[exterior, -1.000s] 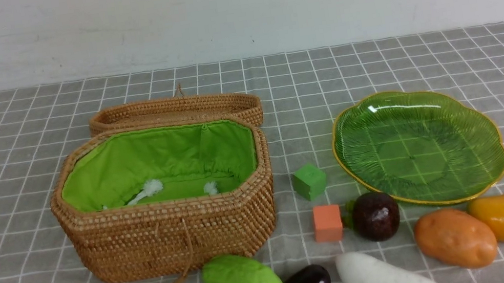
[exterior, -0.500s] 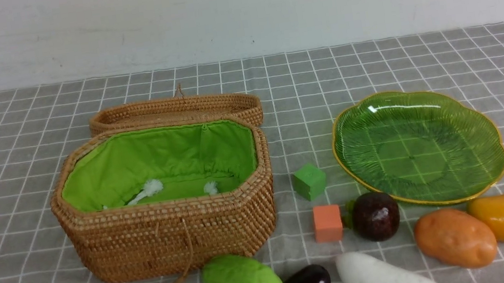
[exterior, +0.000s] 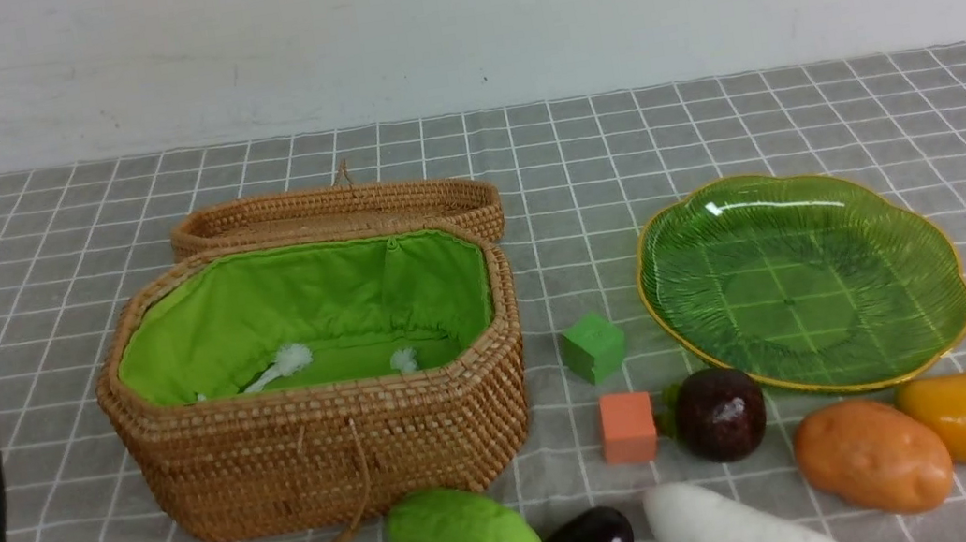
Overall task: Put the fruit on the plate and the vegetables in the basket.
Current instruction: Use the left arm to grab a banana and put it into the right plate
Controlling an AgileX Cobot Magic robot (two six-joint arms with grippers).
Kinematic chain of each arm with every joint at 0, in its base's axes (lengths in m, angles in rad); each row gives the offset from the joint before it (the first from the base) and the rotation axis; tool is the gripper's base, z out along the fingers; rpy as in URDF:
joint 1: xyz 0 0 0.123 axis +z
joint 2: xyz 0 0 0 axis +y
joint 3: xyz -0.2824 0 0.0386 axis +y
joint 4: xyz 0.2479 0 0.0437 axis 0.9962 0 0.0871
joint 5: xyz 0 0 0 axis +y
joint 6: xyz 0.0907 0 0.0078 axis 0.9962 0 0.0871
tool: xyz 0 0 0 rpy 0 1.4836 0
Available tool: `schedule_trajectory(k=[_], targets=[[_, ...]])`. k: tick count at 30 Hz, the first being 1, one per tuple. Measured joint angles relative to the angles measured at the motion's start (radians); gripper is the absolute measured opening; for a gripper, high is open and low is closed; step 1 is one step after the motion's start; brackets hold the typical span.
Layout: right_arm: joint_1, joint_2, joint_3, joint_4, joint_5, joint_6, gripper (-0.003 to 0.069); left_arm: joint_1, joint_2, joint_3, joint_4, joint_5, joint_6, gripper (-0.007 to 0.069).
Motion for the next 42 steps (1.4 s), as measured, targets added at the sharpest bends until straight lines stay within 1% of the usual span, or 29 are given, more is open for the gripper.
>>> schedule_trajectory(k=[2, 5, 7, 9, 14, 17, 19, 20, 22, 23, 24, 25, 26, 28, 31, 35, 39, 42], targets=[[0.0, 0.0, 0.0, 0.0, 0.0, 0.0, 0.0241, 0.0, 0.062, 0.0, -0.065, 0.039, 0.0, 0.0238], [0.0, 0.0, 0.0, 0.0, 0.0, 0.0, 0.0241, 0.0, 0.121, 0.0, -0.117, 0.089, 0.0, 0.0238], [0.0, 0.0, 0.0, 0.0, 0.0, 0.0, 0.0241, 0.0, 0.141, 0.0, -0.132, 0.102, 0.0, 0.0238], [0.0, 0.0, 0.0, 0.0, 0.0, 0.0, 0.0241, 0.0, 0.192, 0.0, -0.169, 0.153, 0.0, 0.0238], [0.0, 0.0, 0.0, 0.0, 0.0, 0.0, 0.0241, 0.0, 0.255, -0.001, -0.182, 0.217, 0.0, 0.0239], [0.0, 0.0, 0.0, 0.0, 0.0, 0.0, 0.0241, 0.0, 0.318, -0.014, -0.24, 0.246, -0.004, 0.026], [0.0, 0.0, 0.0, 0.0, 0.0, 0.0, 0.0241, 0.0, 0.378, -0.027, -0.311, 0.249, 0.018, 0.0295], [0.0, 0.0, 0.0, 0.0, 0.0, 0.0, 0.0241, 0.0, 0.383, -0.027, -0.316, 0.249, 0.023, 0.03], [0.0, 0.0, 0.0, 0.0, 0.0, 0.0, 0.0241, 0.0, 0.455, -0.035, -0.366, 0.245, 0.073, 0.037], [0.0, 0.0, 0.0, 0.0, 0.0, 0.0, 0.0241, 0.0, 0.46, -0.035, -0.366, 0.245, 0.077, 0.0376], [0.0, 0.0, 0.0, 0.0, 0.0, 0.0, 0.0241, 0.0, 0.513, -0.037, -0.375, 0.24, 0.096, 0.0433], [0.0, 0.0, 0.0, 0.0, 0.0, 0.0, 0.0241, 0.0, 0.53, -0.038, -0.377, 0.237, 0.1, 0.0451], [0.0, 0.0, 0.0, 0.0, 0.0, 0.0, 0.0241, 0.0, 0.565, -0.038, -0.379, 0.225, 0.103, 0.0486], [0.0, 0.0, 0.0, 0.0, 0.0, 0.0, 0.0241, 0.0, 0.624, -0.039, -0.389, 0.186, 0.105, 0.0532], [0.0, 0.0, 0.0, 0.0, 0.0, 0.0, 0.0241, 0.0, 0.704, -0.04, -0.427, 0.095, 0.106, 0.0563], [0.0, 0.0, 0.0, 0.0, 0.0, 0.0, 0.0241, 0.0, 0.809, -0.043, -0.463, -0.017, 0.108, 0.0566], [0.0, 0.0, 0.0, 0.0, 0.0, 0.0, 0.0241, 0.0, 0.881, -0.043, -0.464, -0.041, 0.113, 0.0543], [0.0, 0.0, 0.0, 0.0, 0.0, 0.0, 0.0241, 0.0, 0.896, -0.054, -0.458, -0.026, 0.132, 0.0475]])
